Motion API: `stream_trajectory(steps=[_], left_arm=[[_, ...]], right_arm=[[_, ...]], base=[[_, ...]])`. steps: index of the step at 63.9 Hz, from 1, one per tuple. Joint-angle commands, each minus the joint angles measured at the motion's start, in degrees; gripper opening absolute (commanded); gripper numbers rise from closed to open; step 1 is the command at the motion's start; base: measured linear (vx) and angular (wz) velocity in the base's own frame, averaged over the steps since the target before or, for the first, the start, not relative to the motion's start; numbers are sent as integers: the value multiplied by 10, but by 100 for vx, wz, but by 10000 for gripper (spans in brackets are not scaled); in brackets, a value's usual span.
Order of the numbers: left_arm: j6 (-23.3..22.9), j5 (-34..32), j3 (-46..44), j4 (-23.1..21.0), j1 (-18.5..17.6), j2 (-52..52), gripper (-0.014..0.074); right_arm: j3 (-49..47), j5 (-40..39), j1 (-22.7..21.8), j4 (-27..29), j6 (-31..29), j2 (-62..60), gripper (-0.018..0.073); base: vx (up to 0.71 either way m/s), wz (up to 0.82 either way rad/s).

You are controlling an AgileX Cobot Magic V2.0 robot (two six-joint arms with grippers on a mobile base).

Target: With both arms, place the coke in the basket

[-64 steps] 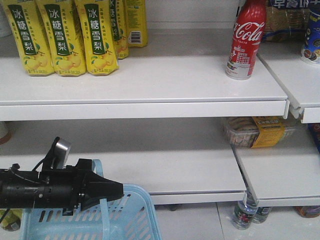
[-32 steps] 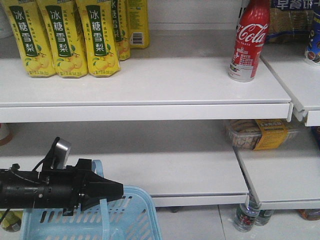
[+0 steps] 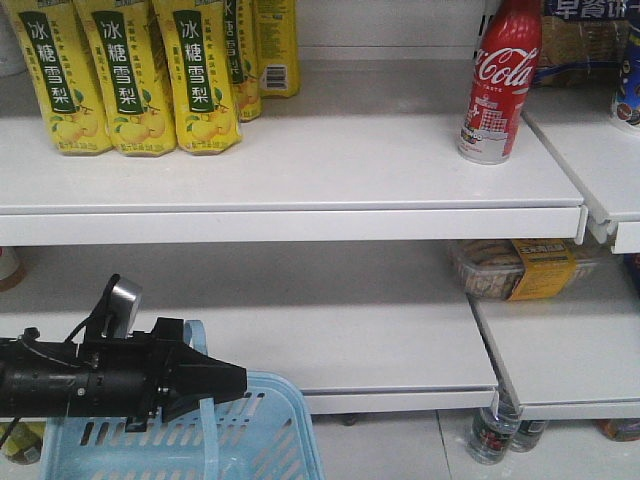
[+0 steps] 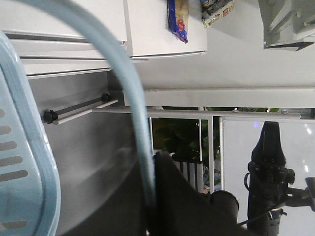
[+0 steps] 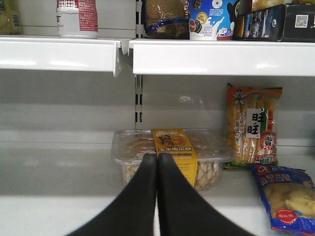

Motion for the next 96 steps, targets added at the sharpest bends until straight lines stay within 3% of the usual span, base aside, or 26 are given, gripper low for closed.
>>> stream_trajectory(steps=[1,50,59,66,80,96], left_arm=[[5,34,-14,-35,-4,-19,-6],[5,34,-14,-35,-4,-19,-6],[5,34,-14,-35,-4,-19,-6],[5,34,-14,-35,-4,-19,-6],[5,34,-14,-35,-4,-19,-6],[5,34,-14,-35,-4,-19,-6]], right_arm=[[5,-44,1,-3,-3,3,-10],[4,-65,1,-3,-3,3,-10],[4,-66,1,51,45,3,-10],[1,-67,-1,41,33,3,-10],[-78,-48,-1,25,20,27,-10],[-206,-23,-1,-3,20,166,-10]], base=[[0,0],[0,0],[0,0],[0,0],[0,0],[0,0]])
